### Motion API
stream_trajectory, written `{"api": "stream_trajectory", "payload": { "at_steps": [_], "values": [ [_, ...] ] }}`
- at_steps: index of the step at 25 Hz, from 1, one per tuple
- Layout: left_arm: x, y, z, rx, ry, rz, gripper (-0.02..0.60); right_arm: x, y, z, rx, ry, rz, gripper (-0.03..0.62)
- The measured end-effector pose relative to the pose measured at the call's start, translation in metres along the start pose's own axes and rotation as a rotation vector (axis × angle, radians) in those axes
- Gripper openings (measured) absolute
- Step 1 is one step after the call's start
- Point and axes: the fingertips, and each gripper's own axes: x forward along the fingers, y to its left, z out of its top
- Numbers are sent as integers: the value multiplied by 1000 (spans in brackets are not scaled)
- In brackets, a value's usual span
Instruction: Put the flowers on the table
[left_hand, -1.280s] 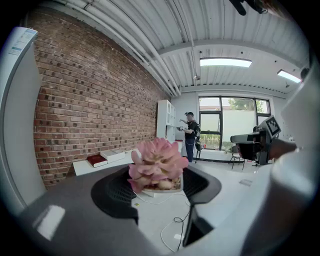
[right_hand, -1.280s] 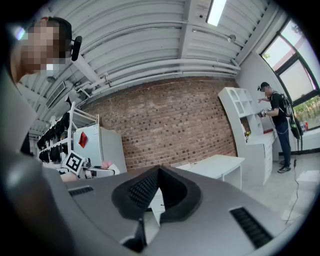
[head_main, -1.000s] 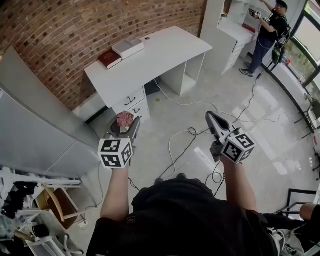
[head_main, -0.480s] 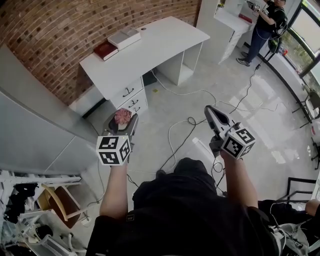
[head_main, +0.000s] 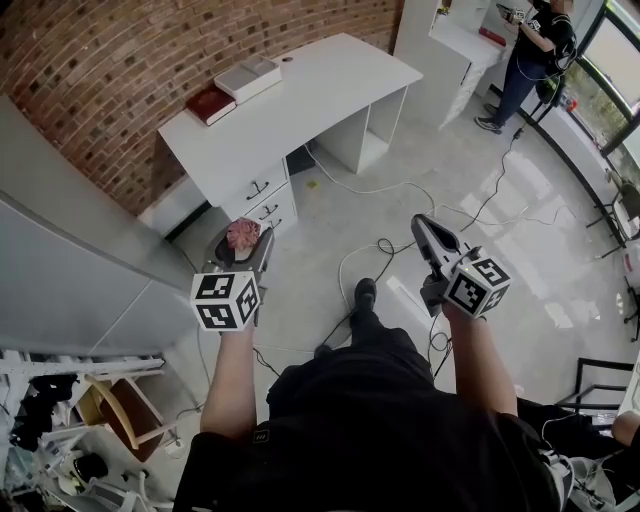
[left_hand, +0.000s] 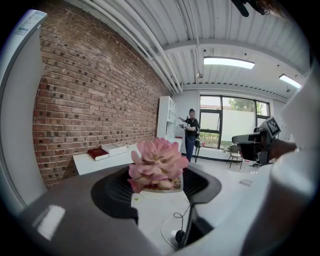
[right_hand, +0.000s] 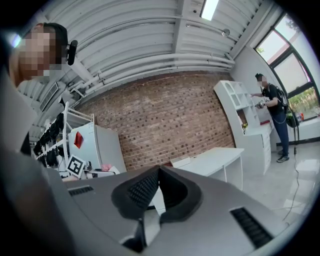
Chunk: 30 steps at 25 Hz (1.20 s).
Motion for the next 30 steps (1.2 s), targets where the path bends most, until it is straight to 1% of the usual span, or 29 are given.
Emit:
{"api": "stream_trajectory", "payload": {
  "at_steps": [6, 12, 16, 22, 26, 30],
  "values": [
    [36, 16, 6, -19, 11, 34, 272, 37, -32, 5, 28, 11, 41, 9],
    [102, 26, 21, -20, 36, 60, 272, 91, -87, 17, 42, 14, 78, 9],
    [159, 20, 38, -11, 48, 43, 272, 123, -130, 29, 29, 5, 91, 9],
    [240, 4, 62, 26, 82, 17, 272, 156, -200, 40, 57, 9, 109, 9],
    [284, -1, 72, 22, 110, 12, 272, 170, -238, 46, 63, 26, 110, 9],
    [318, -9, 85, 14, 103, 12, 272, 179, -269, 54, 65, 35, 130, 9]
  ]
}}
